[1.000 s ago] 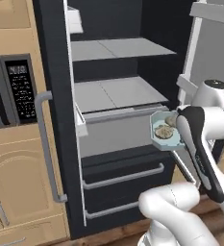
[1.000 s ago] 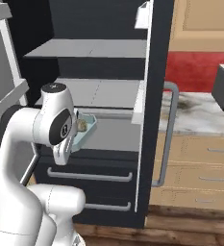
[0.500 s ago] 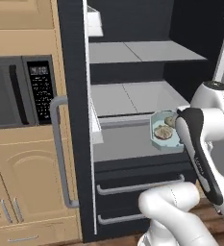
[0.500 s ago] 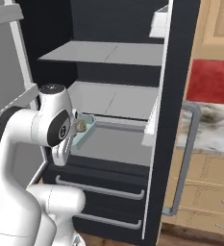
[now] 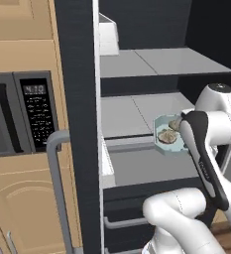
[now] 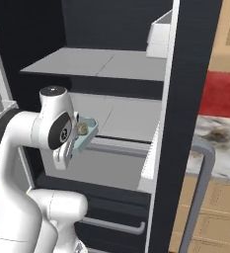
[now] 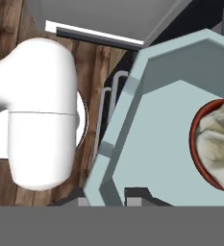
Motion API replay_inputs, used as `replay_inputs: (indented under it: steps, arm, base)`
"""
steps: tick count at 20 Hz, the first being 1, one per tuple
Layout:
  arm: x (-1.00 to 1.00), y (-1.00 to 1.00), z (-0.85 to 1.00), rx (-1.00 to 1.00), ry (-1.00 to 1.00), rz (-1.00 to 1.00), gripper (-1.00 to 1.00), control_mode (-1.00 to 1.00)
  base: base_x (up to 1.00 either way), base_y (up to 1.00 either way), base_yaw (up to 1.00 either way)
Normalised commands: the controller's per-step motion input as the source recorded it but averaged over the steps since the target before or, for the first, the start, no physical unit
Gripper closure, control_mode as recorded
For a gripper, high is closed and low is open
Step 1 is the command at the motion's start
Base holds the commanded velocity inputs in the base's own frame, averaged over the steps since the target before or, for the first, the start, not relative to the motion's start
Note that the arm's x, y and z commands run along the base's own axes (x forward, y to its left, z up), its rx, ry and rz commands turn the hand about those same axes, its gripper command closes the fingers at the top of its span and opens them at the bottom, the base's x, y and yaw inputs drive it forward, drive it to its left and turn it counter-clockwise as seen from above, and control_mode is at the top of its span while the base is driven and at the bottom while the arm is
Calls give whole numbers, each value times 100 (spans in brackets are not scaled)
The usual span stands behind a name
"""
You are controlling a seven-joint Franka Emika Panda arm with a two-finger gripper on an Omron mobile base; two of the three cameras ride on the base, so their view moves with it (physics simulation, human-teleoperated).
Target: Place two dumplings into each of the tupperware containers and then place the containers in the fridge.
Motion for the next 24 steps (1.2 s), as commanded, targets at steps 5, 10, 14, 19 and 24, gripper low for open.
replay_inputs:
  steps: [5,10,14,19,24]
  arm:
    - [0,0,0,0,0,0,100,100]
    - [0,0,0,0,0,0,100,100]
    - [0,0,0,0,0,0,100,-100]
    - [26,2,-1,9,-30,9,100,-100]
    - [63,-8,1,8,-17,11,100,-100]
  base:
    - [40,0,0]
    - [48,0,0]
    - [3,0,0]
    - [0,0,0]
    - [0,0,0]
